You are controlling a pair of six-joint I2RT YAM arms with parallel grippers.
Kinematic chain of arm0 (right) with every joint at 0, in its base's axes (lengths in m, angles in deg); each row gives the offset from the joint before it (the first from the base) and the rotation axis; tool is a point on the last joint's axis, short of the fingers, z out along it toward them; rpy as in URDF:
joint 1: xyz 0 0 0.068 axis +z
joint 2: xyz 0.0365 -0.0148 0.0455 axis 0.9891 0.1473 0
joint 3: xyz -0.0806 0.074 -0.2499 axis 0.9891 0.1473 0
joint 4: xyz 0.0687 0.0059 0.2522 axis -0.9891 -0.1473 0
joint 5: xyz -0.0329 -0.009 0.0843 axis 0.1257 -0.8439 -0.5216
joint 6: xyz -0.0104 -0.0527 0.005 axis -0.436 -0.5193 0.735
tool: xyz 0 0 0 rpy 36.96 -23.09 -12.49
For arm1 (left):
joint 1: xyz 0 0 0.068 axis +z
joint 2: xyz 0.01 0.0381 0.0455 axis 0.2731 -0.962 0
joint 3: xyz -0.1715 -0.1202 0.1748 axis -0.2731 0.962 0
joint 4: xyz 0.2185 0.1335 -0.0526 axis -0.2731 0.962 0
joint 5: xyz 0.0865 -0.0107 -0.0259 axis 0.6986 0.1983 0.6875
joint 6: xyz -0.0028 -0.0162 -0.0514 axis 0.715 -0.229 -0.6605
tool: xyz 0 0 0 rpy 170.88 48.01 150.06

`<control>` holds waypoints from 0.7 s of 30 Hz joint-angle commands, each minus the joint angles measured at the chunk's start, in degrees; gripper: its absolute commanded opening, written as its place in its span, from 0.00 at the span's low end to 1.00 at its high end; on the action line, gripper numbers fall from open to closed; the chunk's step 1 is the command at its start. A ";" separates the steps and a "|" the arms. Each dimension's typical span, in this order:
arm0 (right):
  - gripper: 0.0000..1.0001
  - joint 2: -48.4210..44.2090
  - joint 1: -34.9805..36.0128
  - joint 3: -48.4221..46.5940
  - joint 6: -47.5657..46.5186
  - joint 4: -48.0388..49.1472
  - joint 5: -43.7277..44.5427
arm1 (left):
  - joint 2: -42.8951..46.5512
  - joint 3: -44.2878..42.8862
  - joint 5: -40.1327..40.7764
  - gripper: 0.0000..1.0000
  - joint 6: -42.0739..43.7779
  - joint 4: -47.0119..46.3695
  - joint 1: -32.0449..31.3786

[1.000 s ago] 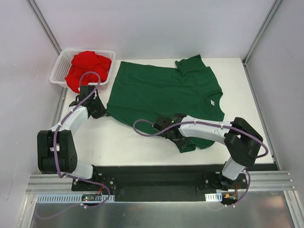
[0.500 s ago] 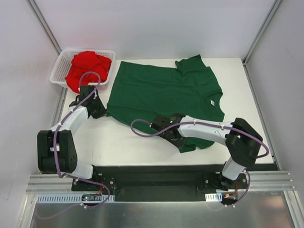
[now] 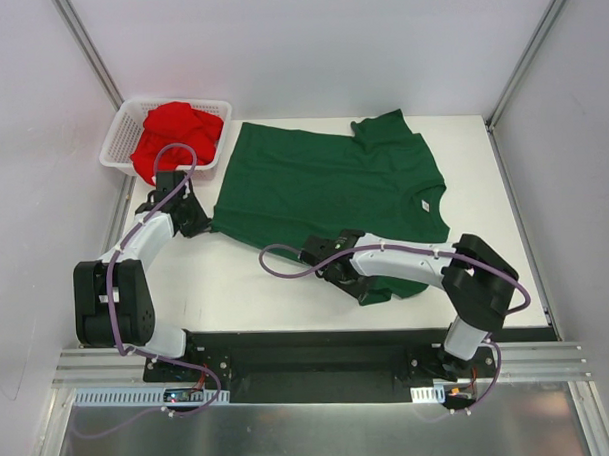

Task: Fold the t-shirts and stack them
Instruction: Grap the side of the flattened tshirt closest away from the robot with both arms

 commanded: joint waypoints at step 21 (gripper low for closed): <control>0.31 2.00 0.31 -0.75 -0.20 -1.45 3.06 | 2.56 0.35 0.33 0.00 0.53 -0.23 0.41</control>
